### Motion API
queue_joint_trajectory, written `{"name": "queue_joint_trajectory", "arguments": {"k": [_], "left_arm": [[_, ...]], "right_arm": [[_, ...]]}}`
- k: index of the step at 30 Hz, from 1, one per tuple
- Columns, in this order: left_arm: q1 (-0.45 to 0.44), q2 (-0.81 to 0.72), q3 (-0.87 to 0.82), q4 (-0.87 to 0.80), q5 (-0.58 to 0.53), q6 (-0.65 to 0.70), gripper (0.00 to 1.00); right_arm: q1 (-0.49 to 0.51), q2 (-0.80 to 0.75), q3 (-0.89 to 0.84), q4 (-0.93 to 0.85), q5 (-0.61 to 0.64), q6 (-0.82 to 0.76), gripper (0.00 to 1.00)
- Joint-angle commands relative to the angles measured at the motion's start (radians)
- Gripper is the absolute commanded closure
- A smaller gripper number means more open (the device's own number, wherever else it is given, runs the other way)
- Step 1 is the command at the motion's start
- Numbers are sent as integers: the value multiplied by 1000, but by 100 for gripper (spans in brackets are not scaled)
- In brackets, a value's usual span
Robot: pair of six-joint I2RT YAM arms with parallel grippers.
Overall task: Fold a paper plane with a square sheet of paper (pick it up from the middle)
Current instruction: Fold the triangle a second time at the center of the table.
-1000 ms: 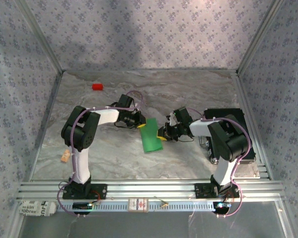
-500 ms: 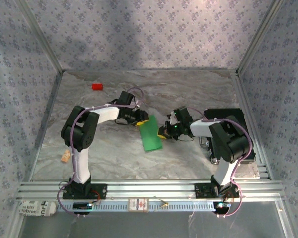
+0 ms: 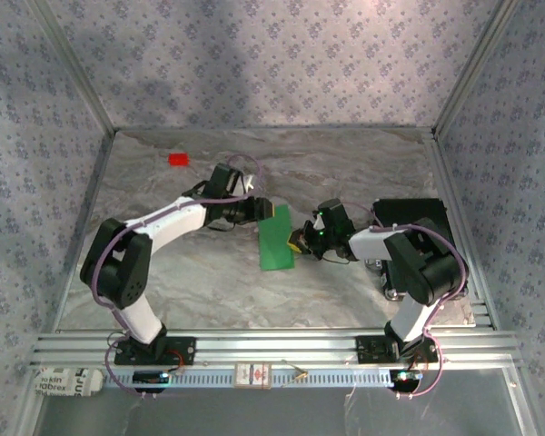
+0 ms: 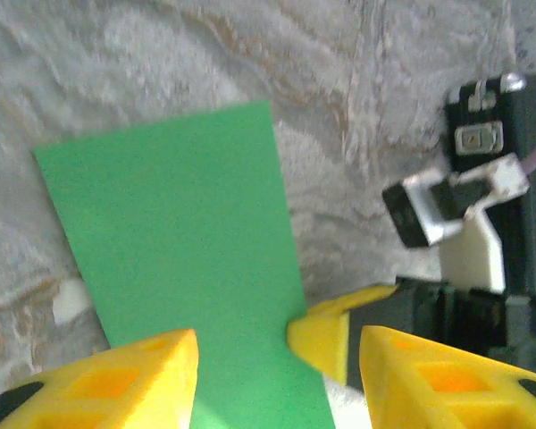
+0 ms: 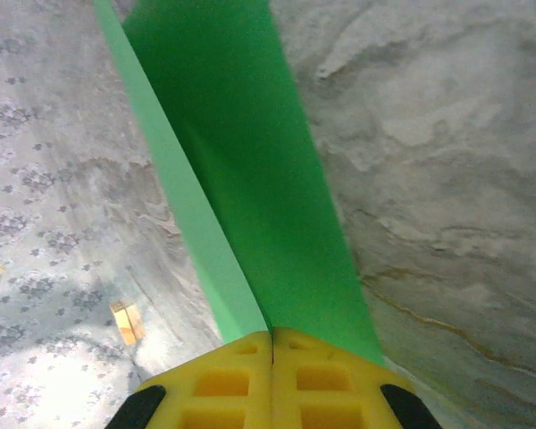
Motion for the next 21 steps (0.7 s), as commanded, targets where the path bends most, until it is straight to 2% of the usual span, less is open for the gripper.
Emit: {"name": "queue_joint_trajectory", "arguments": {"k": [1,5,9,14,21], "left_arm": [[-16,-48,-79,56,-25,17,49],[-73,-127,-171,115,-88,62,49],[-142,-215,-295,241,-173,126,49],[-257,-304,-433,412,-300,261,47],[-454,-281,-424,377,-570,494,42]], "right_arm": [[9,6,15,29,-26,23,96],[4,16,54,-27,-68,-53,89],[1,26,97,-94,-88,-130,83],[-10,48,128,-143,-109,-172,84],[-16,50,133,-155,-117,-179,86]]}}
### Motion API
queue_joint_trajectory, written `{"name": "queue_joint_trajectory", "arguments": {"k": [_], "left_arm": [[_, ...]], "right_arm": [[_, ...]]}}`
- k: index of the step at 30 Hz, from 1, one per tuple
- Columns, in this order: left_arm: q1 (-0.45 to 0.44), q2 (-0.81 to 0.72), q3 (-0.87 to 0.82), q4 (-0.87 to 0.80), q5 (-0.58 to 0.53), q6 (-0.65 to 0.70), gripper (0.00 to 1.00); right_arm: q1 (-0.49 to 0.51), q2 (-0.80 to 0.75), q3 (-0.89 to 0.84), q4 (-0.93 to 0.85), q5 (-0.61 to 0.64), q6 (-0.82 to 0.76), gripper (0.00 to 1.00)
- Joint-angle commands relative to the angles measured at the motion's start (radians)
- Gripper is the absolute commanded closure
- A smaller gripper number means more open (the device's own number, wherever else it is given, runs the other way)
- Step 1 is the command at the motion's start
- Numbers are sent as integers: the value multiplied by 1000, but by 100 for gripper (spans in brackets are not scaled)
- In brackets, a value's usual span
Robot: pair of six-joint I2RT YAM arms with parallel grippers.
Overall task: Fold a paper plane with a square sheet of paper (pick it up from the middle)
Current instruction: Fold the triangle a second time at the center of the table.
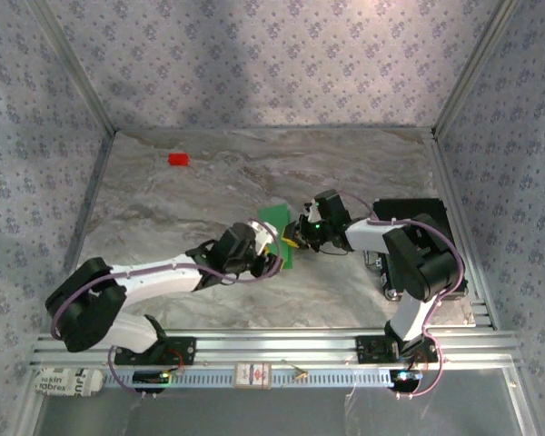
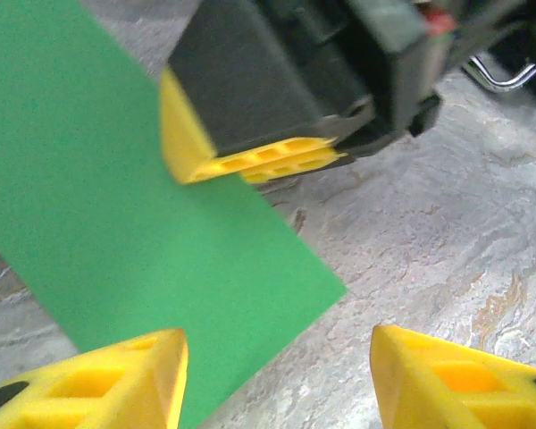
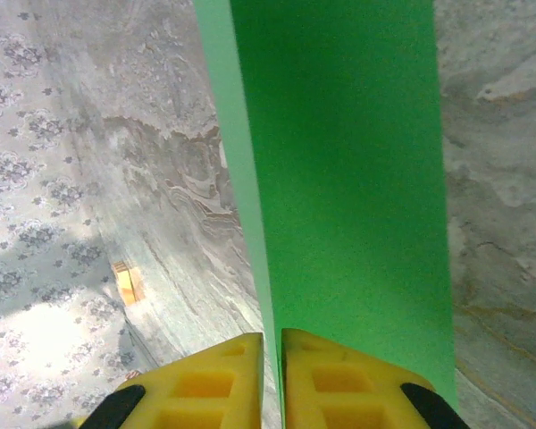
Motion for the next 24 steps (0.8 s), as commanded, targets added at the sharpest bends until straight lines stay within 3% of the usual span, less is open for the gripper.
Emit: {"name": "queue_joint_trajectory", "arguments": {"k": [1,6,13,24], "left_arm": [[-81,28,25,33,-189,159,41],[-189,115,78,5,-349,214,36],[-239,218,145,-6,-560,256,33],[-243,253,151,-25,-610,306,37]], "right_arm": [[-5,17,22,-42,-22,-28,87],[-6,14,21,-41,-19,-26,87],[-6,12,29,-41,-19,-20,87],[-11,15,33,-45,-19,-21,87]]}}
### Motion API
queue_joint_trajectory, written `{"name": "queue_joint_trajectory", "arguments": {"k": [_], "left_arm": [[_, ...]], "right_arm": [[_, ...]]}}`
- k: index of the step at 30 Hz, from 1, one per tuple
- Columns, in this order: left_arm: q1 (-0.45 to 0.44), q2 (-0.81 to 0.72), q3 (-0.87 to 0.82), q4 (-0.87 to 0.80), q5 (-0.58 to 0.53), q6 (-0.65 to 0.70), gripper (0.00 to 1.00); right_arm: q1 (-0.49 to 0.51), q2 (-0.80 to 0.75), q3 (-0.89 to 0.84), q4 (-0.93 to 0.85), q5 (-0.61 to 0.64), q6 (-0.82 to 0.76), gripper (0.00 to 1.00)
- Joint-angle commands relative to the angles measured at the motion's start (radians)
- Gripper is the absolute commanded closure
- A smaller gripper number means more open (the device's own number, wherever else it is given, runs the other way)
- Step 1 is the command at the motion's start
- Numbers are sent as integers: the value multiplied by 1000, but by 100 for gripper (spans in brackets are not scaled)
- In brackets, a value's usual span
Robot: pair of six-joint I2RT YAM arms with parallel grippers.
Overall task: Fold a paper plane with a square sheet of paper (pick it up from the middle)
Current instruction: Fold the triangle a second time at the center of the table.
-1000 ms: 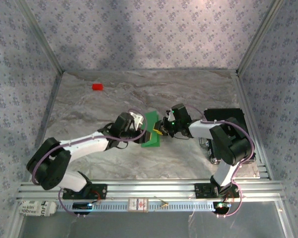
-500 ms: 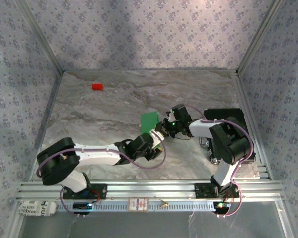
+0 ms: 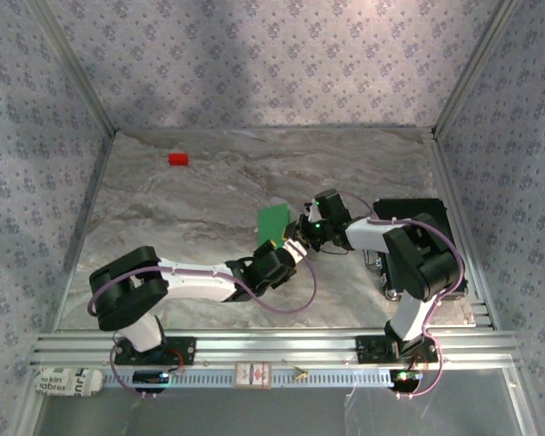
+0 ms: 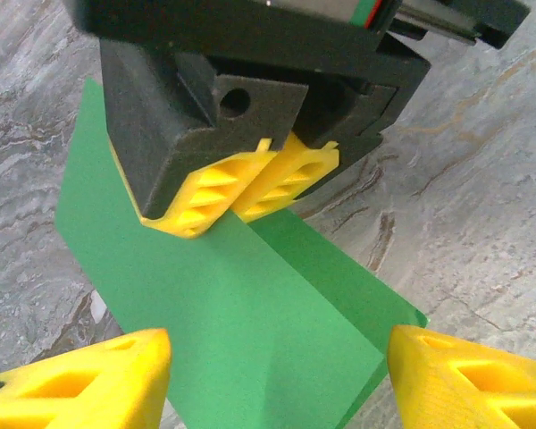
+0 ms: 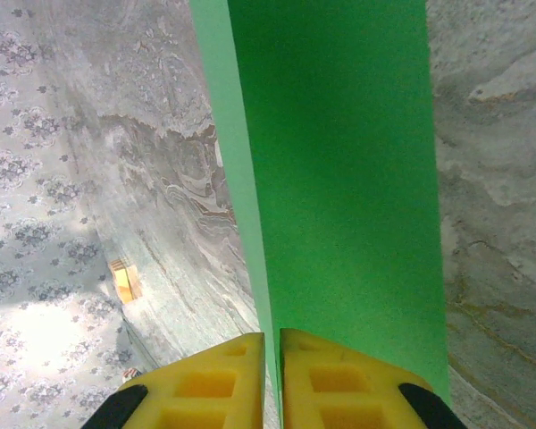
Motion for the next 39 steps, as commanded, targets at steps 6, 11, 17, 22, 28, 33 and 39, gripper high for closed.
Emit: {"name": "queue_joint_trajectory", "arguments": {"k": [6,11,17,22,28,33,39], "left_arm": [[-7,1,13,-6,-16,28,58],[-6,1,18,-17,-14,33,78],[-6,-16,33,-62,37,10,95],[19,-40,79,-155,155,-76,100],[79,-62,125,-225,332,-239,100],[110,-60,144,-239,452,-346,100],[114,-33,186,-289,471,-421,100]], "right_arm": [[-7,17,24,-25,-16,-14,87],[-9,14,20,-26,-12,-13,87],[-19,-9,9,-57,12,-26,85],[-43,-75,-15,-168,92,-81,81],[-95,-179,-57,-297,168,-150,73],[-124,-247,-83,-348,173,-179,73],[-117,-273,-93,-353,128,-198,79]]}}
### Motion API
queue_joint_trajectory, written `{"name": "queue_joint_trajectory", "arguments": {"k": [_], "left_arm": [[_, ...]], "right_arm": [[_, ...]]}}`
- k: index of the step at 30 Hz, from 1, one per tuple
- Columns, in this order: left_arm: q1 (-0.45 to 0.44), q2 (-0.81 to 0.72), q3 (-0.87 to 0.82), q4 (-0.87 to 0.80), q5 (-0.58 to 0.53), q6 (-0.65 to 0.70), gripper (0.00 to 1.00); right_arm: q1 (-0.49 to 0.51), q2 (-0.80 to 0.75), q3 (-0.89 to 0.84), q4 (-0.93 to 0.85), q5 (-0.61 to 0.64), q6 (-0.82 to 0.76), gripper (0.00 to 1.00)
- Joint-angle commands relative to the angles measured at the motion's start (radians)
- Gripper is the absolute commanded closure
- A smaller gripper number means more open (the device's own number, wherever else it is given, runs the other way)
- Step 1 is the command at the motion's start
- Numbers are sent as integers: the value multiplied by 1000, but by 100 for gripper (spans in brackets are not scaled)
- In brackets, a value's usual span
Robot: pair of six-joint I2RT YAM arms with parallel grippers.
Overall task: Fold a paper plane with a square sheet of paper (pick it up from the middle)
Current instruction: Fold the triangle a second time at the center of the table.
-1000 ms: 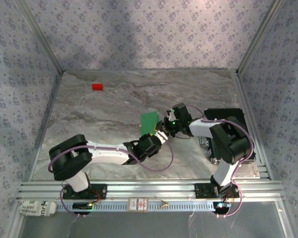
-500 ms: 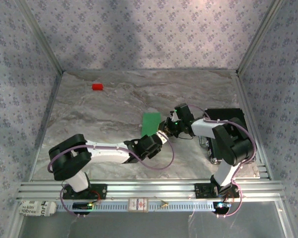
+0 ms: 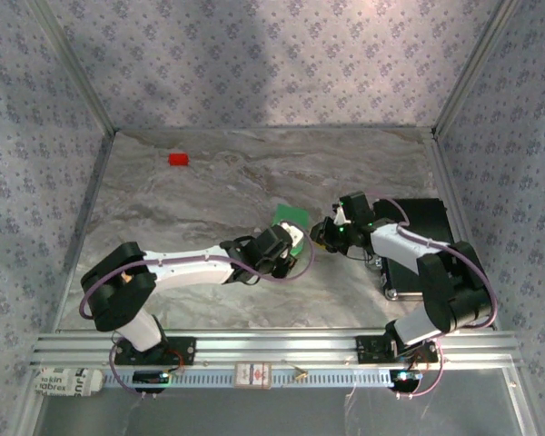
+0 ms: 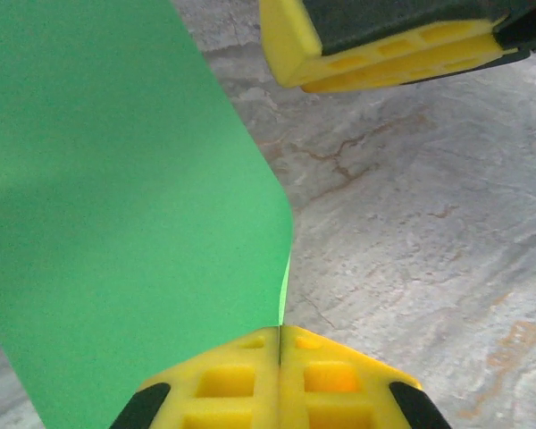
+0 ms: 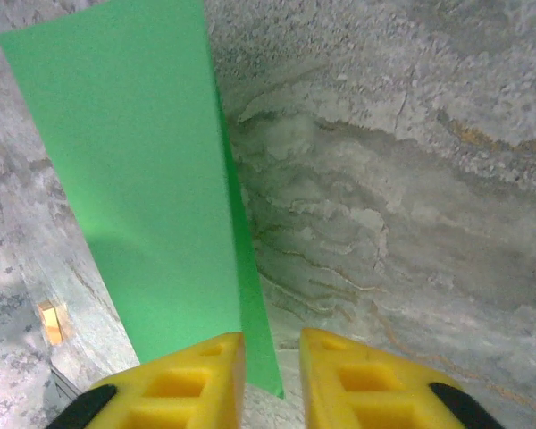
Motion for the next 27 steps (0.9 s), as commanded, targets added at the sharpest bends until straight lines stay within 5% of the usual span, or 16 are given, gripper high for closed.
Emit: {"name": "queue_joint_trajectory", "arguments": {"k": [1,8,27], "left_arm": [[3,2,43,-60,15,-74,100],[47,-7,25,-101,-119,-117,100],[72,30,28,-108,-48,-164,98]], "right_arm": [[11,-14,-9,-46,-27,-38,80],[68,-7,-1,-33,-16,-34,84],[276,128,-17,158,89,96,100]]}}
